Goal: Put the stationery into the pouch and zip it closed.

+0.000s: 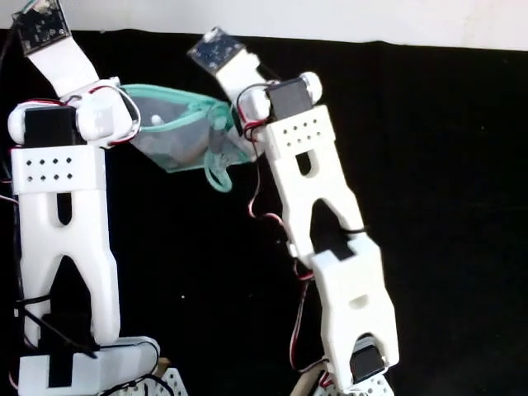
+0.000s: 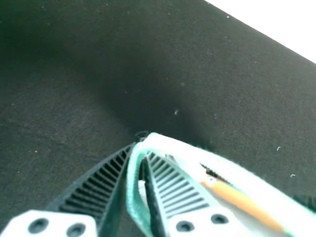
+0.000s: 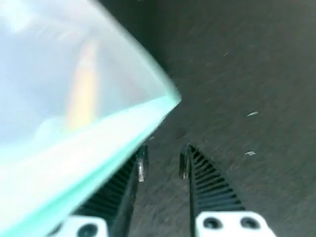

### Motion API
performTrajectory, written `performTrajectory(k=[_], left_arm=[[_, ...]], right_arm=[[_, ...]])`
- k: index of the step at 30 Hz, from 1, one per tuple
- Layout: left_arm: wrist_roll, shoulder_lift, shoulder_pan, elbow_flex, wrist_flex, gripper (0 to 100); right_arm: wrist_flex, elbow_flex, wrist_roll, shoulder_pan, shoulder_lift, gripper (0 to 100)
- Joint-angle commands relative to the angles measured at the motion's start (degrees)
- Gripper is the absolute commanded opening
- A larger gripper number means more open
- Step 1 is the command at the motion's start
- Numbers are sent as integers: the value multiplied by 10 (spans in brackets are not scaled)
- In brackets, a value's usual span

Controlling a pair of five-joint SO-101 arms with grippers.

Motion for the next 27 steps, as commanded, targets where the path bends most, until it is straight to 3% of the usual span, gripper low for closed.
performTrajectory(k=[1, 17, 27], left_arm=[[3, 33, -4, 6, 1, 7], [2, 33, -4, 5, 3, 7], [2, 33, -4, 7, 1, 7]], right_arm=[[-14, 20, -1, -10, -55, 115], [-144, 20, -1, -4, -58, 116], [-33, 20, -4, 5, -59, 116]])
